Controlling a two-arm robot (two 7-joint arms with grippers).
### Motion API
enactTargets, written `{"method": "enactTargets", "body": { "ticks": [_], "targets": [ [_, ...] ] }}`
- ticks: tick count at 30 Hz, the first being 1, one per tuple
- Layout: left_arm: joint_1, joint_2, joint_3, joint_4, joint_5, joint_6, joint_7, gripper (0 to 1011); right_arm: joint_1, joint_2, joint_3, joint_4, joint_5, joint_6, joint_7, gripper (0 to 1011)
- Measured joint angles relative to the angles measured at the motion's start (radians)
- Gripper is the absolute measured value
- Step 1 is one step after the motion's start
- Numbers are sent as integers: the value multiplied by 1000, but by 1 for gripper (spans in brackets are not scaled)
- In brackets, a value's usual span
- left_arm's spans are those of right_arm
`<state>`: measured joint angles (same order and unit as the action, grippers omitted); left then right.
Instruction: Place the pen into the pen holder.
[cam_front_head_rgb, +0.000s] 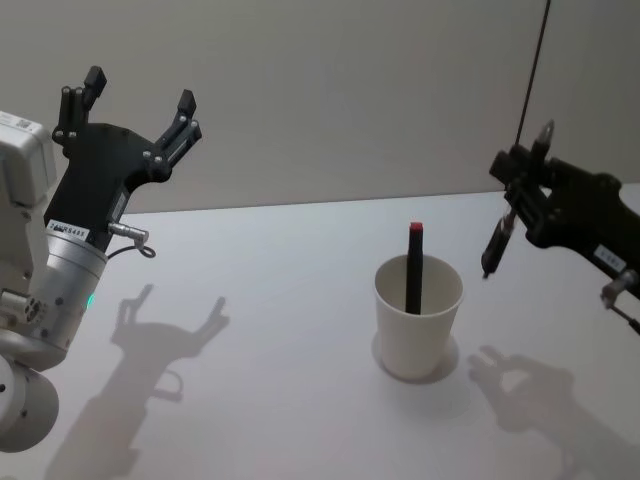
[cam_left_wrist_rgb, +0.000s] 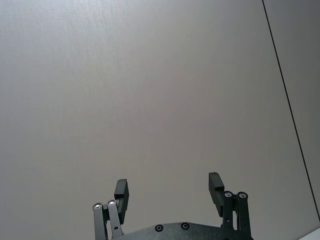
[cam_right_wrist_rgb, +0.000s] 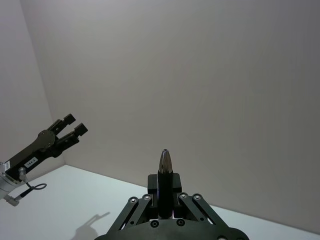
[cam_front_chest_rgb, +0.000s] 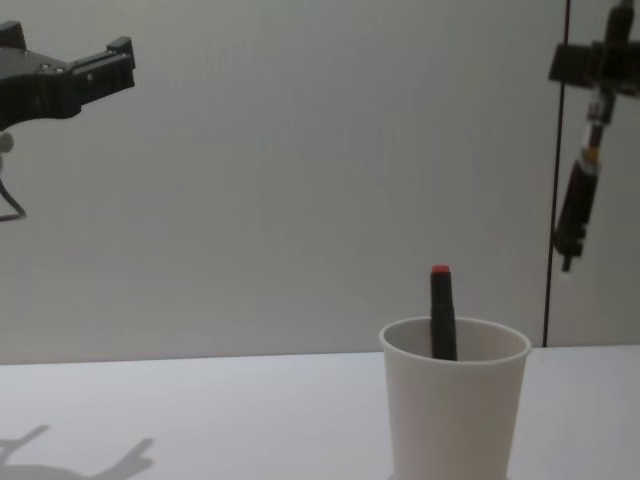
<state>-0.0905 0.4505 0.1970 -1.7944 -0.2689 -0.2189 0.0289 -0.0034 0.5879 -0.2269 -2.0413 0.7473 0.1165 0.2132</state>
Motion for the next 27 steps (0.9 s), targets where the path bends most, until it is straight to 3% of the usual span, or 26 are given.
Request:
{"method": "enactTargets", "body": {
  "ticks": [6,12,27],
  "targets": [
    [0,2,-3,-1,2,1,2,1001,23,-18,-9,2,-61,-11,9,144],
    [-1,4,-4,-1,3,1,4,1001,54,-44,-28,15,-156,-9,22,143],
    [-1,5,-6,-1,5,1,6,1001,138,-144,-109,116,-430,8,79,144]
  ]
}}
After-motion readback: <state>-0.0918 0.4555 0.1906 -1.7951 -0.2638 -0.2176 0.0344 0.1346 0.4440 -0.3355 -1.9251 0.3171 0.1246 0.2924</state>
